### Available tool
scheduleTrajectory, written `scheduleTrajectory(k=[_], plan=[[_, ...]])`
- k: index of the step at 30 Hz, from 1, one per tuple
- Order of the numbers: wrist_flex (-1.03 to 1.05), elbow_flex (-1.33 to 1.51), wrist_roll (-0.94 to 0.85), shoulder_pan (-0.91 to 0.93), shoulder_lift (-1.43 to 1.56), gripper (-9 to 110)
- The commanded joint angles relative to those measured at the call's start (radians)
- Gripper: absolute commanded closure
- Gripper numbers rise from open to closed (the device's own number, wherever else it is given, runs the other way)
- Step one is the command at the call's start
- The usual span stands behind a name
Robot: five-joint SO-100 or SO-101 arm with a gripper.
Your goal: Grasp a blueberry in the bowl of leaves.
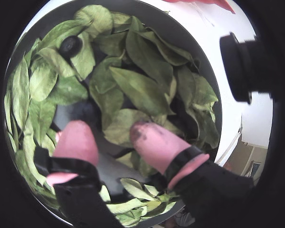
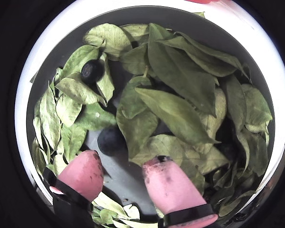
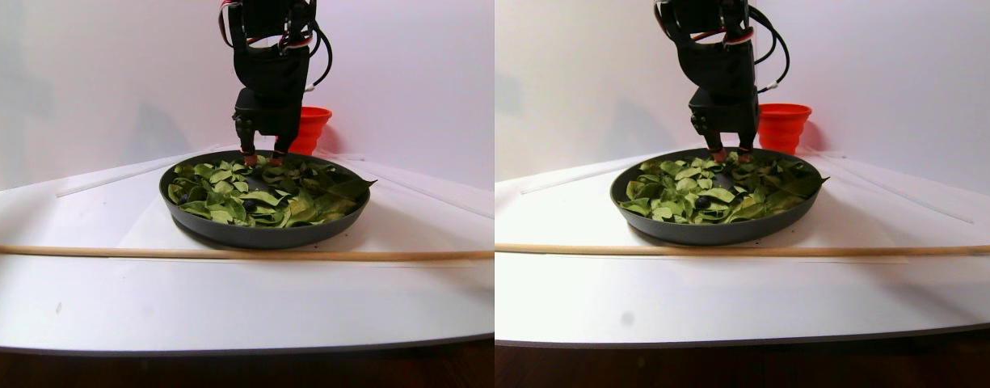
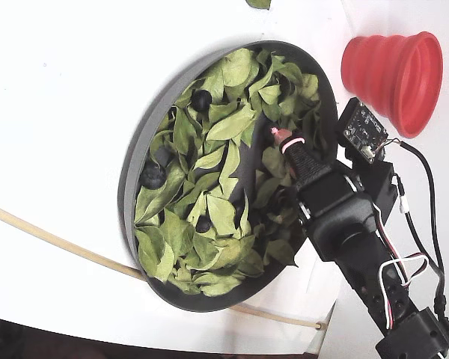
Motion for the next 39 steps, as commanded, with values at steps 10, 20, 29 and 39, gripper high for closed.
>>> scheduleTrajectory(k=[10, 20, 29, 39], plan=[[-0.021, -0.103, 0.04, -0.018, -0.003, 85], [-0.025, -0.13, 0.058, -0.023, -0.031, 85], [-0.035, -0.149, 0.078, -0.026, -0.054, 84], [-0.061, -0.16, 0.084, -0.023, -0.094, 84]])
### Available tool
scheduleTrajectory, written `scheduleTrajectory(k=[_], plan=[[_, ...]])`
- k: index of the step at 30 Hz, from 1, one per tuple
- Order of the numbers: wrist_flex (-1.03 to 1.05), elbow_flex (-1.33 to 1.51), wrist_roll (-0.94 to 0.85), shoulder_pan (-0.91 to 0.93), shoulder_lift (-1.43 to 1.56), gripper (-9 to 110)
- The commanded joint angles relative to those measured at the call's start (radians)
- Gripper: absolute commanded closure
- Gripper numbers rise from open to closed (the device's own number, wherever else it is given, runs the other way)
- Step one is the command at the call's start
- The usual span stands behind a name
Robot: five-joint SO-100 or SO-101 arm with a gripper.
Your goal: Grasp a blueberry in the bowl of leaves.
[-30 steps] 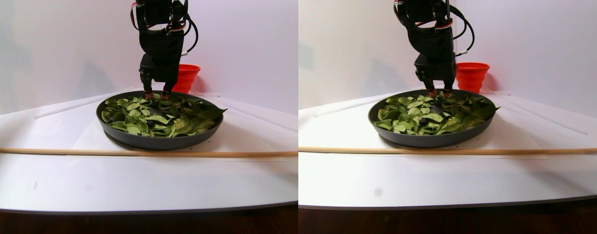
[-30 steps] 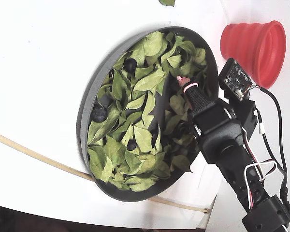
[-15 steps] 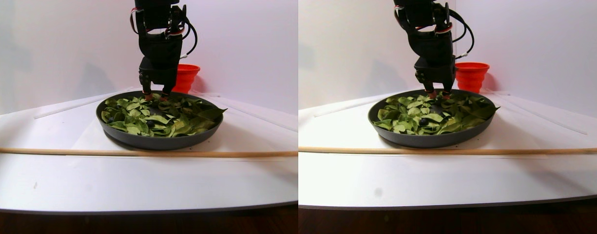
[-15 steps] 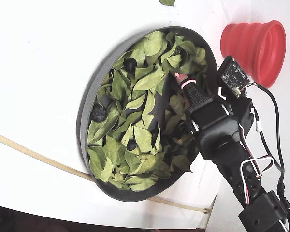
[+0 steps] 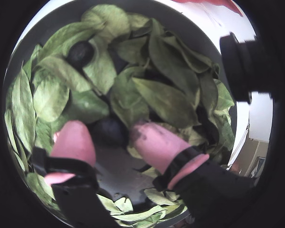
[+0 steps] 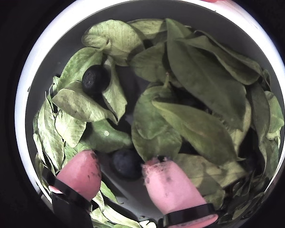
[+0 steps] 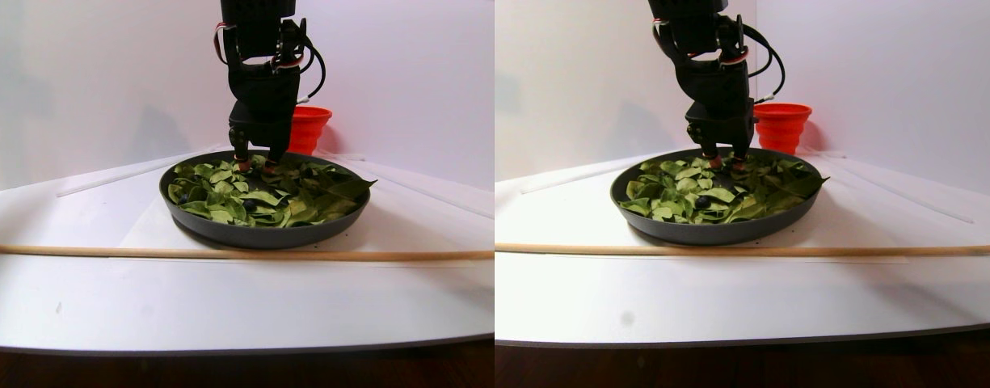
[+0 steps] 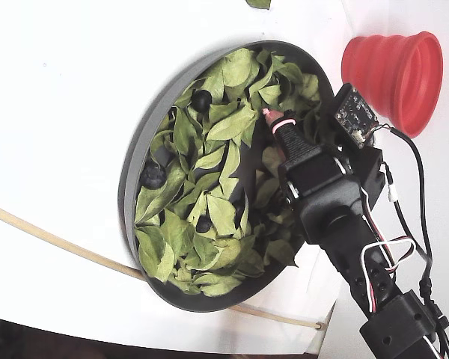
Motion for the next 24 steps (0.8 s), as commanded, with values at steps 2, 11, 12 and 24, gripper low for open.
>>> scheduleTrajectory(k=[2, 11, 12, 24], plan=[[-0.029, -0.064, 0.008, 0.003, 0.014, 84], [-0.041, -0.072, 0.009, 0.009, -0.014, 84], [-0.041, -0.072, 0.008, 0.009, -0.015, 84], [-0.055, -0.069, -0.009, 0.014, -0.049, 85]])
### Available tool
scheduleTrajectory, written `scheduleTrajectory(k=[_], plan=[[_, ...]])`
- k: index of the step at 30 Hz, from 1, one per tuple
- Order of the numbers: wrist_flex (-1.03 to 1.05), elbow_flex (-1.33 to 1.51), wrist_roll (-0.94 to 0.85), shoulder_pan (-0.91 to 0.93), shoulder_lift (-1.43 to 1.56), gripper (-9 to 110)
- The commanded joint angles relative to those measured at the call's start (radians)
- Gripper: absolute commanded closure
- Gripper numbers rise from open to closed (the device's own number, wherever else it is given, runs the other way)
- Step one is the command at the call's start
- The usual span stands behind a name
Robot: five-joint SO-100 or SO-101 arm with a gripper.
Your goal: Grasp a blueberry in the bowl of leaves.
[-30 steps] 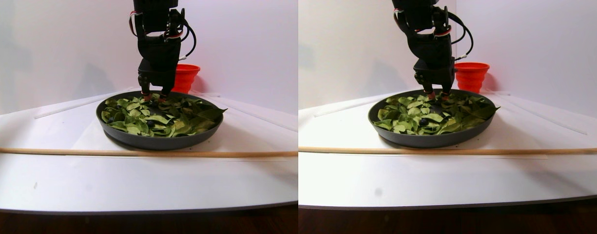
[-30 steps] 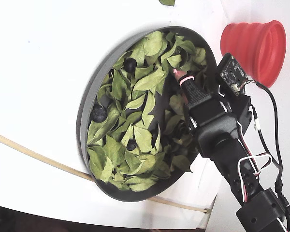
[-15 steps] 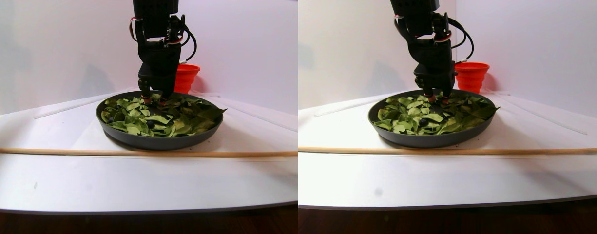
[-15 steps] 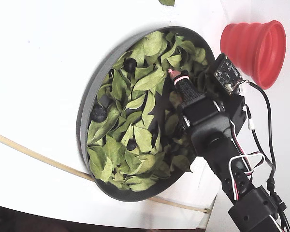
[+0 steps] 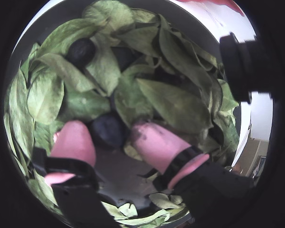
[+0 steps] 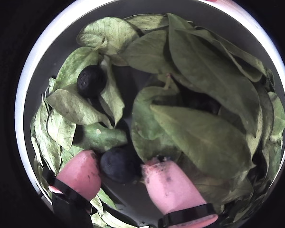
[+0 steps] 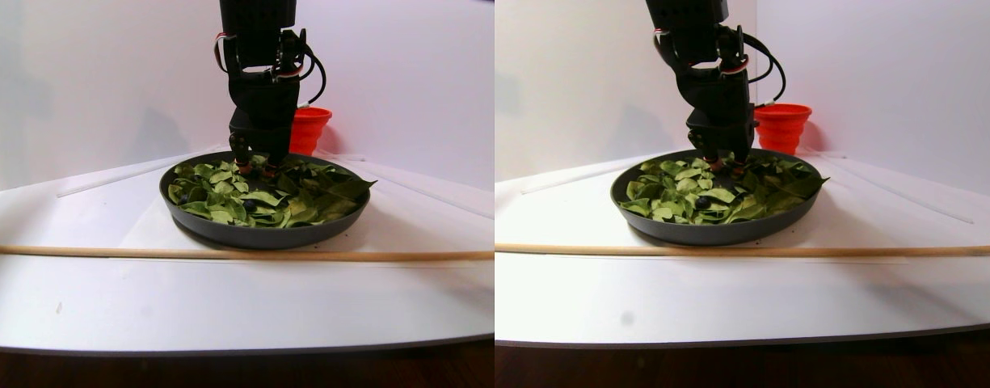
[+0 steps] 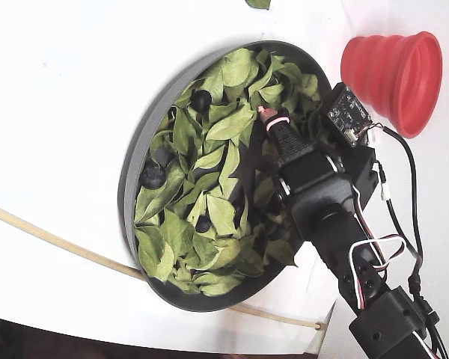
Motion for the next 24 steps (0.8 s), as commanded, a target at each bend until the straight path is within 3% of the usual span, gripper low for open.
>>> scheduleTrajectory(k=[1, 24], plan=[[-0.009, -0.041, -0.011, 0.014, 0.006, 85], [-0.011, -0.018, -0.043, 0.021, 0.058, 91]])
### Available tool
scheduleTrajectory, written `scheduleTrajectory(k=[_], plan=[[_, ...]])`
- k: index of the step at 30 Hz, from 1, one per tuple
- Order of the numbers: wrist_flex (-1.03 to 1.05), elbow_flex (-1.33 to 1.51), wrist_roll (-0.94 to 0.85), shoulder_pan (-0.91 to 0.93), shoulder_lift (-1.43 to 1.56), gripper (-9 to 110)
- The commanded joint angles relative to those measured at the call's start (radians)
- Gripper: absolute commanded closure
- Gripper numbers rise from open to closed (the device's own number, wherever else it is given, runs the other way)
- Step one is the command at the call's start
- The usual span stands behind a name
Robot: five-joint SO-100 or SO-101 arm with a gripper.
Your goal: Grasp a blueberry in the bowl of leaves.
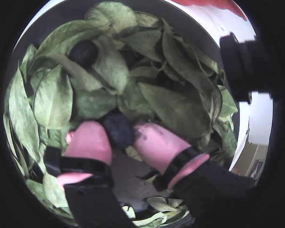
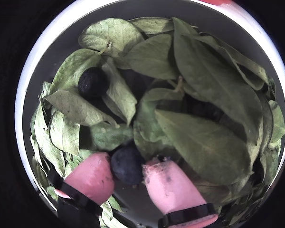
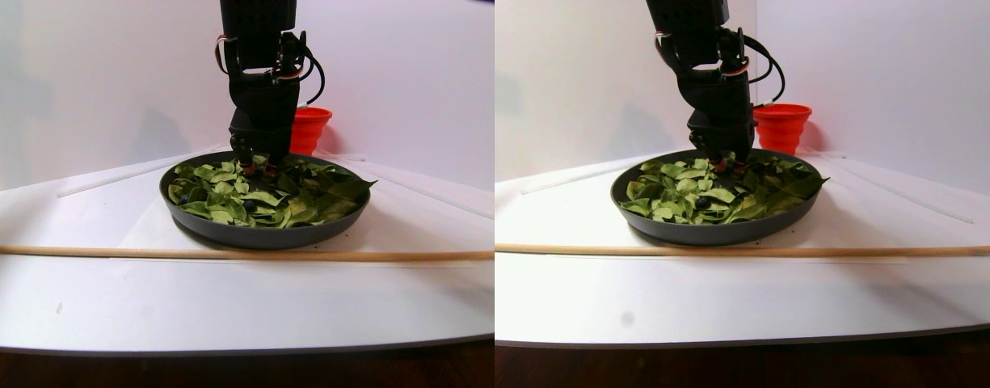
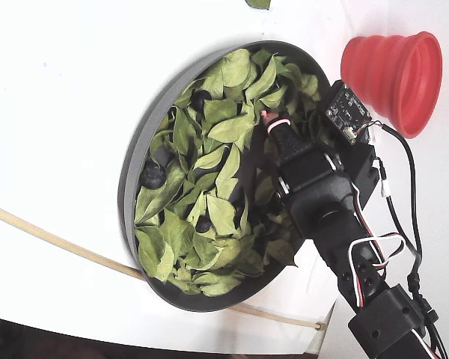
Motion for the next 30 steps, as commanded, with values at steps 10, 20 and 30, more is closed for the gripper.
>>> scheduleTrajectory(k=[10, 20, 30], plan=[[-0.011, 0.029, -0.018, 0.023, 0.155, 91], [-0.011, 0.031, -0.025, 0.043, 0.204, 91], [-0.003, 0.04, -0.018, 0.051, 0.264, 91]])
